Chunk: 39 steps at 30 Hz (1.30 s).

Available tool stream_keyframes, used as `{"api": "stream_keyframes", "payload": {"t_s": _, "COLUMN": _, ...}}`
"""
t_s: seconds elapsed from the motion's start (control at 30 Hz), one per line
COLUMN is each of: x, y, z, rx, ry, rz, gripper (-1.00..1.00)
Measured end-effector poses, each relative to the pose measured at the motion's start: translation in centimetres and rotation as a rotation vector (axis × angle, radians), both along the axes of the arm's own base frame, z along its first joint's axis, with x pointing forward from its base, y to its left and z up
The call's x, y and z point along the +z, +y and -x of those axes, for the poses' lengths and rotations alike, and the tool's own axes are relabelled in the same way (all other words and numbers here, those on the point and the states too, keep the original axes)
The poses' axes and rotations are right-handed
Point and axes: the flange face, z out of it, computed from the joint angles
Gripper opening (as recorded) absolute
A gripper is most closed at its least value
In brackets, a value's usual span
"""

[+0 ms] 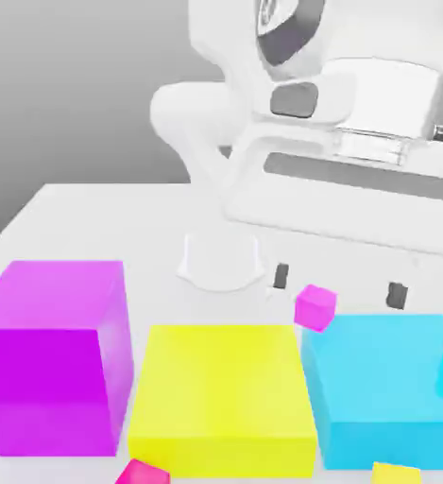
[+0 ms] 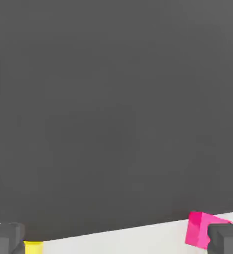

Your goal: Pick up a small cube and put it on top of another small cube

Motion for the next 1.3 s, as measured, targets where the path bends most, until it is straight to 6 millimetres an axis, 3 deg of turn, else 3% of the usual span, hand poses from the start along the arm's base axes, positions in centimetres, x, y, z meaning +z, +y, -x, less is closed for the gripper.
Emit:
{"api": "stream_keyframes", "payload": {"t_s": 0.2, "x": -9.1, "y": 3.1, "z": -0.4, "rx": -0.025, "ry": 0.117, "rz": -0.052, "gripper": 0.00}}
{"api": "stream_keyframes", "payload": {"t_s": 0.4, "x": -17.1, "y": 6.9, "z": 1.0, "rx": -0.053, "ry": 0.229, "rz": -0.135, "gripper": 0.00}}
{"api": "stream_keyframes", "payload": {"t_s": 0.53, "x": -23.2, "y": 7.5, "z": 1.2, "rx": -0.060, "ry": 0.247, "rz": -0.152, "gripper": 0.00}}
{"api": "stream_keyframes", "payload": {"t_s": 0.57, "x": -24.3, "y": 7.6, "z": 1.3, "rx": -0.060, "ry": 0.248, "rz": -0.151, "gripper": -1.00}}
{"api": "stream_keyframes", "payload": {"t_s": 0.8, "x": -24.2, "y": 7.6, "z": 1.2, "rx": -0.060, "ry": 0.247, "rz": -0.153, "gripper": -1.00}}
{"api": "stream_keyframes", "payload": {"t_s": 1.0, "x": -16.7, "y": 7.6, "z": 1.1, "rx": -0.035, "ry": 0.239, "rz": -0.150, "gripper": -1.00}}
{"api": "stream_keyframes", "payload": {"t_s": 1.3, "x": -7.8, "y": 8.0, "z": 4.6, "rx": 0.154, "ry": 0.209, "rz": -0.112, "gripper": -1.00}}
